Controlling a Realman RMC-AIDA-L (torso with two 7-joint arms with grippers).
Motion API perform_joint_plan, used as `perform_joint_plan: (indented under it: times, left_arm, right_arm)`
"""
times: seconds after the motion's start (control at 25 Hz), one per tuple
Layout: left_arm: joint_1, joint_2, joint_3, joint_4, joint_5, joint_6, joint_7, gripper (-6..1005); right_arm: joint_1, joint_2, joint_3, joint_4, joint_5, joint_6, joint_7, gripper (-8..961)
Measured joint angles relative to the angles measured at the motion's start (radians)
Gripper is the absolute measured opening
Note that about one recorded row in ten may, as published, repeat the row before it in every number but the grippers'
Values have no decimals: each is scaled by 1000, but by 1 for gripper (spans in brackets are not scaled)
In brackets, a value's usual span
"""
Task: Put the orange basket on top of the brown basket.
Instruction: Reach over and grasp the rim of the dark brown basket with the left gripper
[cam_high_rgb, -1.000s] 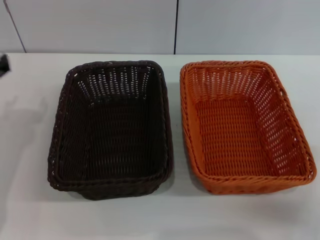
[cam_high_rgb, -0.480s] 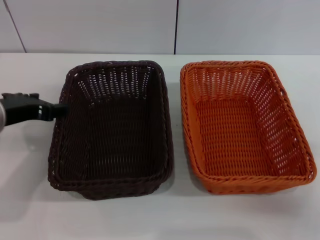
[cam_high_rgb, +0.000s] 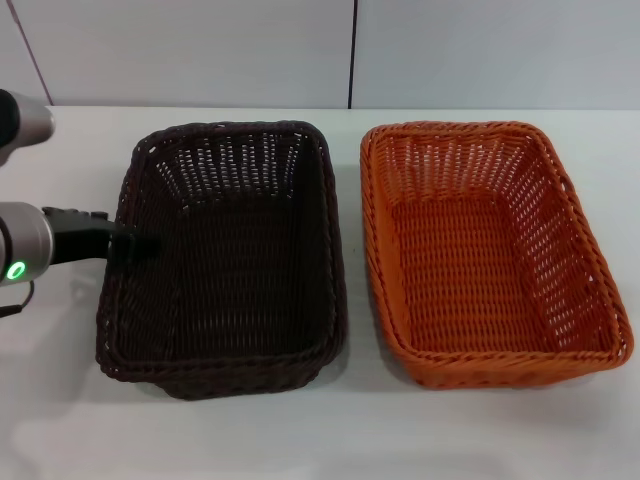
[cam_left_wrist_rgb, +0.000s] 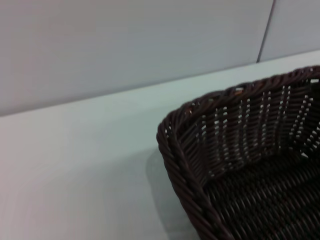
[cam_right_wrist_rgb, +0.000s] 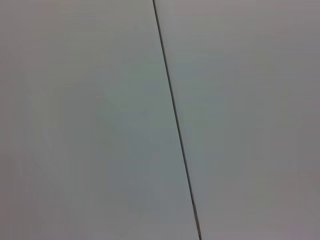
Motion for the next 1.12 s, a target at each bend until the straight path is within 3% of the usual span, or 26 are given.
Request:
perform_joint_plan:
  times: [0.36, 0.88, 1.12]
  left_arm:
    - [-42, 3, 5, 35, 0, -22, -16, 751]
    - [-49, 7, -1, 42, -2, -28, 40, 342]
    - [-71, 7, -46, 18, -15, -102, 237, 299]
  right_arm:
    - [0, 0, -4, 5, -1, -2, 0, 786]
    - [2, 0, -6, 6, -2, -2, 0, 786]
    - [3, -3, -6, 7, -2, -2, 0, 786]
